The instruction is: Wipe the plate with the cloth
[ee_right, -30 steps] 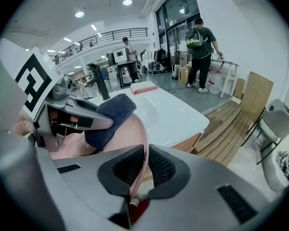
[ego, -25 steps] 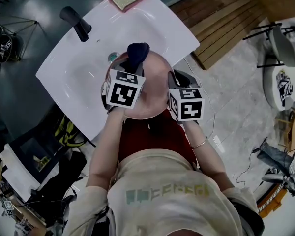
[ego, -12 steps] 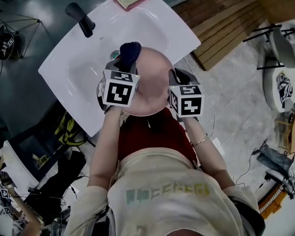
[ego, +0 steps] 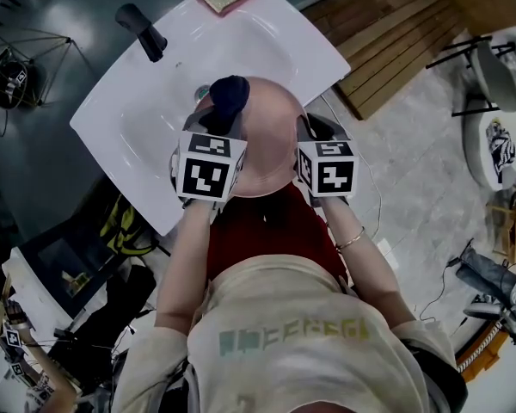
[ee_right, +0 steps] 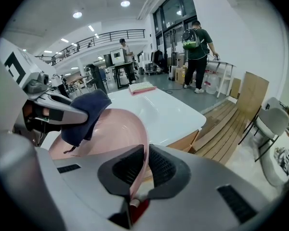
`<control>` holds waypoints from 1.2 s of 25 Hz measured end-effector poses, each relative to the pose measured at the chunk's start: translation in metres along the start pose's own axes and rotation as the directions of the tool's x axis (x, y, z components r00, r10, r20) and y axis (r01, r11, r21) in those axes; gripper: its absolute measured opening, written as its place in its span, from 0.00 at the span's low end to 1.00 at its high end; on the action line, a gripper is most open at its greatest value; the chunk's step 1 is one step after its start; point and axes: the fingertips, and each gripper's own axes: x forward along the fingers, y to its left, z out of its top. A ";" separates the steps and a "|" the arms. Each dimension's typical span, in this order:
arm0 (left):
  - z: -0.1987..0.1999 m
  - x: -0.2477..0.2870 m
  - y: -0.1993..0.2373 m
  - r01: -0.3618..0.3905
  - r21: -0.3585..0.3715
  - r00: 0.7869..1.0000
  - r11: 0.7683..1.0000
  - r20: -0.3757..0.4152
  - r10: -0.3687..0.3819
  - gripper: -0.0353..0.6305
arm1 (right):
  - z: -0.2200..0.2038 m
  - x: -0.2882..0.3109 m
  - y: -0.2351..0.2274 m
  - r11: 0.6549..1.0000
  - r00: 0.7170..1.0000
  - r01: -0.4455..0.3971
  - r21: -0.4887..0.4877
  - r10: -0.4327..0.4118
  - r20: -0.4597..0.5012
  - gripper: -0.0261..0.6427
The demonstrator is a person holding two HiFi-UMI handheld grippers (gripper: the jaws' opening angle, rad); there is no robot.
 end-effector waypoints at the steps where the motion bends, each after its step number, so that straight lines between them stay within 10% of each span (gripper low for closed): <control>1: 0.002 0.002 -0.008 0.027 -0.002 1.000 1.000 0.006 -0.027 0.17 | 0.000 0.000 0.001 1.000 1.000 0.000 0.003 0.000 0.001 0.12; 14: -0.002 0.040 -0.106 0.277 0.040 0.959 0.960 -0.066 -0.274 0.17 | 0.001 -0.001 -0.001 0.999 1.000 -0.001 0.035 0.000 0.011 0.12; 30: -0.021 0.036 -0.082 0.205 0.086 0.969 0.975 -0.156 -0.190 0.17 | 0.001 -0.003 -0.003 1.000 1.000 -0.005 0.009 0.005 0.011 0.12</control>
